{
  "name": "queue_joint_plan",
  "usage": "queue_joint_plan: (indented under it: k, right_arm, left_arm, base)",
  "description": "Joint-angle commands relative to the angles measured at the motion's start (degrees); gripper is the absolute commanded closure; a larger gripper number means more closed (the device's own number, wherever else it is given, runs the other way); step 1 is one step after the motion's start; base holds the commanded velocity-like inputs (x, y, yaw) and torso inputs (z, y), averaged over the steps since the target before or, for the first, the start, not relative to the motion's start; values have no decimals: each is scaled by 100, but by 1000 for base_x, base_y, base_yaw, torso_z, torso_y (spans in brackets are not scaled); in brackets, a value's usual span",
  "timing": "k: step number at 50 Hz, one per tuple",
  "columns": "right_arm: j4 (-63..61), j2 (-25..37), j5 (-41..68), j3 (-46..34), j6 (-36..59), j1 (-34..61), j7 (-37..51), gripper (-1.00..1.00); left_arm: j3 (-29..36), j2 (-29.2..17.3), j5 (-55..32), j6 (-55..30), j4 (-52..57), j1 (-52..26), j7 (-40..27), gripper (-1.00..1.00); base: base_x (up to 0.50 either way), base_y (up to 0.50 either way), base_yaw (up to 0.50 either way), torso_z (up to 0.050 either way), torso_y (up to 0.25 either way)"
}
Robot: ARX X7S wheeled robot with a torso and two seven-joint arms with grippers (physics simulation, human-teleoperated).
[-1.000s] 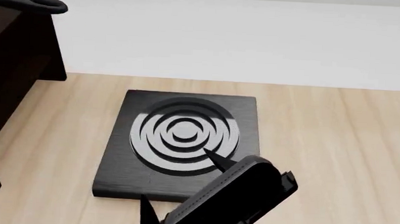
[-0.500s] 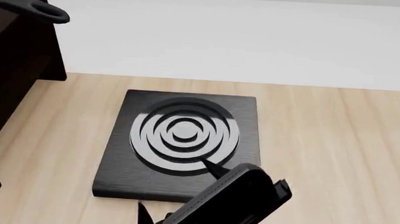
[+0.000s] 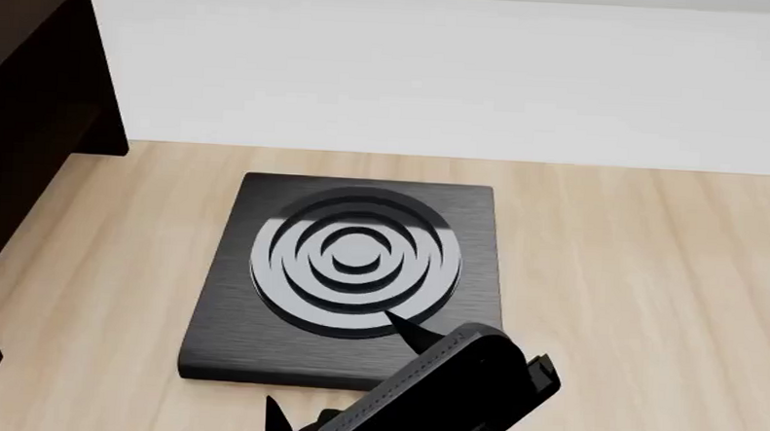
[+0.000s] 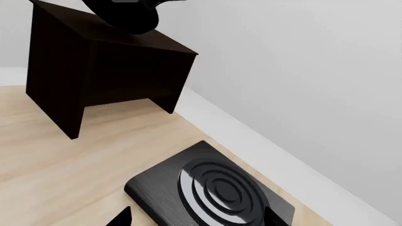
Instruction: Put the frying pan on the cabinet shelf.
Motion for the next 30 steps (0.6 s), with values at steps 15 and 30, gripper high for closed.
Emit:
queue_joint_plan:
  k: [15, 30]
  right_arm:
    - [121, -9, -72, 24, -242, -95, 4, -100]
    - [71, -7, 61, 150, -238, -136, 95, -100]
  left_arm:
    - [530, 51, -100, 35, -11, -86, 731, -100]
    - [1124, 53, -199, 67, -11, -83, 1036, -100]
  base:
    - [0, 0, -1, 0, 1]
    - [0, 0, -1, 1, 1]
